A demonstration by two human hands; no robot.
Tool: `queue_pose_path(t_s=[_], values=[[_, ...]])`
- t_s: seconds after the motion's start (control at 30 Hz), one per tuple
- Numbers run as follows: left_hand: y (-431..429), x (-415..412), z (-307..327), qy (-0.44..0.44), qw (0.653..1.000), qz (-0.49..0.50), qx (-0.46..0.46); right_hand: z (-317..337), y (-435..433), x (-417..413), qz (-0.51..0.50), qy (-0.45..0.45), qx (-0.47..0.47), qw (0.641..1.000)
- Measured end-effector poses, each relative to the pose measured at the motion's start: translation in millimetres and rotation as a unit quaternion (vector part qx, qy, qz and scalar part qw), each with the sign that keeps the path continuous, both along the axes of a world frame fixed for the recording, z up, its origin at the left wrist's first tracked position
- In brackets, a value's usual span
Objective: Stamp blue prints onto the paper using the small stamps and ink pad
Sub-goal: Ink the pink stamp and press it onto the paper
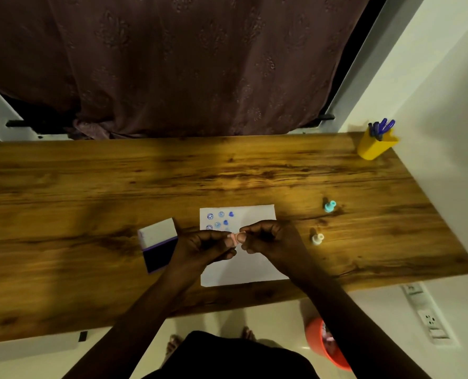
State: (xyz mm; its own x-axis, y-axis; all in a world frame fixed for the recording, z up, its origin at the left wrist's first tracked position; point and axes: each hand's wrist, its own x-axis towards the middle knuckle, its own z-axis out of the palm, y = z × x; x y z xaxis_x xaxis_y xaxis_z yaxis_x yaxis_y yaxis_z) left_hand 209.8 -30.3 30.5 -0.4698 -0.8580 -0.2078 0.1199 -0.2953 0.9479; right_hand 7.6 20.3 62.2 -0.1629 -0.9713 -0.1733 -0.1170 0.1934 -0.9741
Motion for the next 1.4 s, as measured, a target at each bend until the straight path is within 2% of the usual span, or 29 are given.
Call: queue_pose_path(t_s=[0.13, 0.27, 0.43, 0.53, 0.6, 0.7, 0.87, 1.23, 1.4], values=[[4.2, -10.4, -1.8, -0.008, 1.0, -0.017, -0.005, -0.2, 8.9, -10.4, 0.007, 0.024, 0.011, 1.0], [5.6, -23.5, -3.4, -0.001, 0.999, 0.012, 0.031, 6.9, 18.9, -26.0, -0.025, 0.041, 0.003, 0.999], [6.0, -40.5, -7.1, -0.004, 0.999, 0.01, 0.046, 13.0, 32.0, -74.4, -0.058, 0.124, -0.038, 0.99], [6.8, -51.4, -8.3, -0.005, 0.999, 0.002, 0.052, 15.2, 42.2, -111.5, -0.089, 0.152, -0.03, 0.984], [8.6, -58.9, -8.8, -0.012, 0.998, -0.002, 0.059, 14.4, 49.7, -136.1, -0.084, 0.238, -0.027, 0.967], [14.1, -69.2, -8.4, -0.008, 0.999, -0.016, 0.051, 8.4, 57.6, -165.5, -0.07, 0.39, -0.016, 0.918], [23.0, -89.4, -8.1, -0.023, 0.998, -0.026, 0.047, -16.1, 58.1, -191.6, -0.028, 0.464, 0.033, 0.885], [33.2, -112.9, -13.8, -0.033, 0.997, -0.014, 0.069, -43.8, 47.4, -207.3, 0.032, 0.465, 0.099, 0.879], [34.8, -119.3, -16.4, -0.026, 0.997, -0.001, 0.073, -49.8, 46.9, -210.6, 0.041, 0.468, 0.093, 0.878]])
